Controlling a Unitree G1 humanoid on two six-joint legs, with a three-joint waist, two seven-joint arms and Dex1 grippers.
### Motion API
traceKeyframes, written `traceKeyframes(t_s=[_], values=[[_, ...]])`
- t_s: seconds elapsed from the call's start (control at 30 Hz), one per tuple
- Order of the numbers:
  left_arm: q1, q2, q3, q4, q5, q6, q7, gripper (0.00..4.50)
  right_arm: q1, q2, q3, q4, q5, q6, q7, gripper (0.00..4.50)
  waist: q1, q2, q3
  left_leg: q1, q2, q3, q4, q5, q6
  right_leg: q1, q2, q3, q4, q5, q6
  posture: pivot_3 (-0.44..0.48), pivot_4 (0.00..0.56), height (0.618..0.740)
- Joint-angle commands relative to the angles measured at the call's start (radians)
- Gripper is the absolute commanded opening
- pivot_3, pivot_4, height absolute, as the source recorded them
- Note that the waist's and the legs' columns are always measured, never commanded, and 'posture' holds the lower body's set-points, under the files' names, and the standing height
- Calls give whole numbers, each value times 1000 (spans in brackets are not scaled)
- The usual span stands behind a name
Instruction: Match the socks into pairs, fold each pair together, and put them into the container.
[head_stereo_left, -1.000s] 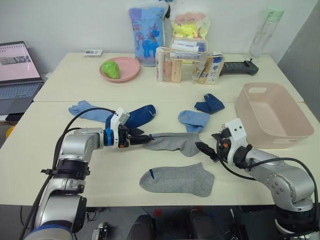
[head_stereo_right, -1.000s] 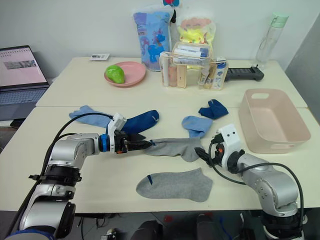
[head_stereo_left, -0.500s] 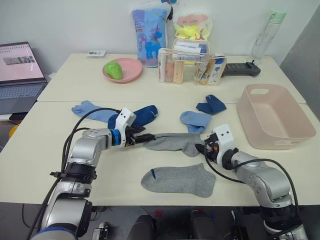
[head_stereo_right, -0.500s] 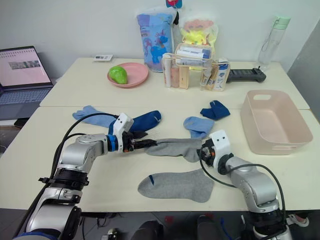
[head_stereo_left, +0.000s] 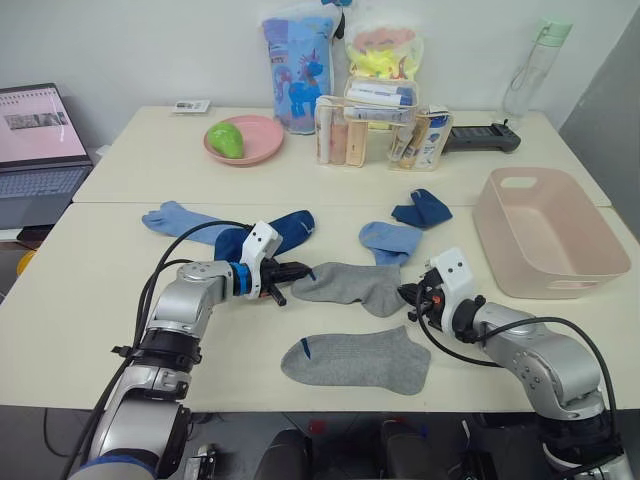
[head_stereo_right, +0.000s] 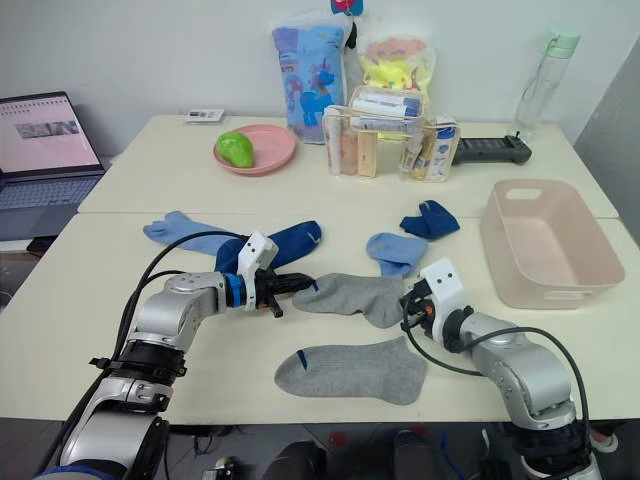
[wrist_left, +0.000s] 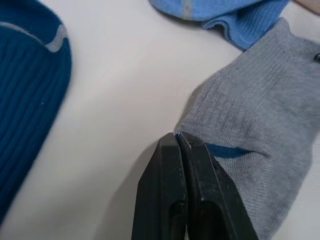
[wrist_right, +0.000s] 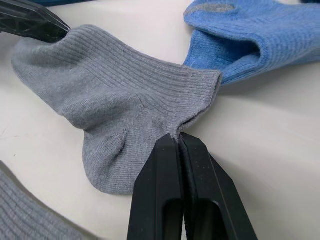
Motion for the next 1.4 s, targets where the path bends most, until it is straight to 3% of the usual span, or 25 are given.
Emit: traceKeyframes(t_s=[0.03,0.13,0.2,0.5,0.7,0.73,1.03,1.2,1.4], values=[[-5,24,59,-45,-42,19,10,29,9,-27,-30,-44,14,-2,14,0,0,0,0,0,0,0,0,0,0,0,0,0,0,0,0,0,150,703],[16,63,40,-61,-25,10,-13,592,16,-55,-39,-36,12,-2,25,0,-3,0,0,0,0,0,0,0,0,0,0,0,0,0,0,0,150,703],[35,66,34,-85,-36,30,-12,1211,21,-82,-41,-34,11,-1,39,0,-3,0,0,0,0,0,0,0,0,0,0,0,0,0,0,0,150,703],[59,-35,55,-117,-69,107,111,4006,30,-126,-27,-35,7,-14,67,0,5,0,0,0,0,1,0,0,0,0,0,0,0,0,0,0,150,703],[67,-40,-36,-107,-4,108,129,4006,40,-131,-13,-40,-4,-22,76,0,8,0,0,0,0,1,0,0,0,1,0,0,0,0,0,0,150,703],[69,-40,-42,-101,4,114,139,3824,40,-131,-13,-40,-5,-23,76,0,8,0,-1,0,0,1,0,0,0,1,0,0,0,0,0,0,150,703],[126,-29,-141,-213,11,143,87,1436,47,-131,-3,-49,-13,-36,74,0,8,2,-7,1,0,1,0,0,0,1,0,1,-1,0,0,0,150,703],[142,-76,-52,-256,-21,145,174,38,51,-133,-9,-52,-15,-45,73,0,11,2,-7,0,-1,1,0,0,0,1,0,1,-1,0,0,0,150,703],[170,-66,68,-355,-112,166,195,38,38,-97,-58,-92,30,-72,79,0,7,2,-7,0,0,1,0,0,0,1,0,1,-1,0,0,0,150,703]])
